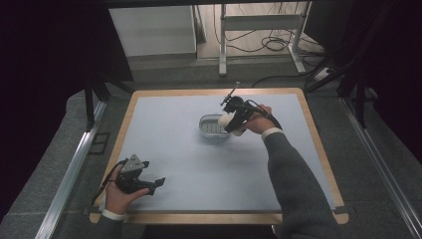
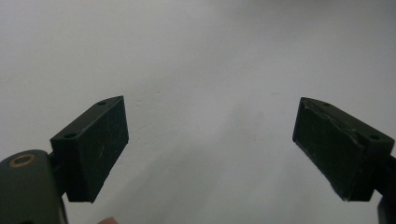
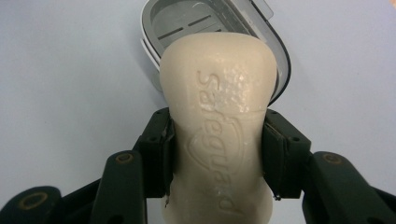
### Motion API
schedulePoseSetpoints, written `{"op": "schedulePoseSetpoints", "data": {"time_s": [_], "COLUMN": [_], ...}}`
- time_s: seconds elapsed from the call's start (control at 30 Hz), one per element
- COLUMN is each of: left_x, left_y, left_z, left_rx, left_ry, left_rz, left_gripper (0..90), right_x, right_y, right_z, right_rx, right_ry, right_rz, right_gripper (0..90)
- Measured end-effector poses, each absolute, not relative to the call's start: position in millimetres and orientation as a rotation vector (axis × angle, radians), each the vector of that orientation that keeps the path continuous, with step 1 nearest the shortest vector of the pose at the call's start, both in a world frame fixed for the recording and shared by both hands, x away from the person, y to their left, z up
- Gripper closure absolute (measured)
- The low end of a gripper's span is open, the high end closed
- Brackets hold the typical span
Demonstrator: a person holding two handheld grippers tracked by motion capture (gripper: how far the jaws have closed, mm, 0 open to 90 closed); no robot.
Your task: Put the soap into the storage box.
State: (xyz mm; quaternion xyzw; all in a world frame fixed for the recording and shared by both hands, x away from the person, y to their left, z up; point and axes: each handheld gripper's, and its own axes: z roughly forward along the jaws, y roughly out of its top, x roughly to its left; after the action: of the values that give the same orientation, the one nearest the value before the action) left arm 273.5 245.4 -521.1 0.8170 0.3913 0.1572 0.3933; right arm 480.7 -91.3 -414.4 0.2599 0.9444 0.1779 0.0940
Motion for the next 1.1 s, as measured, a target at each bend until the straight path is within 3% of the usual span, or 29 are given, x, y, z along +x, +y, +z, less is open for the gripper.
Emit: {"op": "schedulePoseSetpoints", "data": {"time_s": [1.1], "left_x": [274], "left_y": [243], "left_z": [-523], "left_rx": [2.079], "left_ry": [0.985], "left_rz": [0.395], "left_gripper": [11.1], "right_x": [512], "right_y": [-59], "right_z": [-431], "right_rx": [0.631], "right_ry": [2.836], "right_rz": [0.536], "right_gripper": [49.4]}}
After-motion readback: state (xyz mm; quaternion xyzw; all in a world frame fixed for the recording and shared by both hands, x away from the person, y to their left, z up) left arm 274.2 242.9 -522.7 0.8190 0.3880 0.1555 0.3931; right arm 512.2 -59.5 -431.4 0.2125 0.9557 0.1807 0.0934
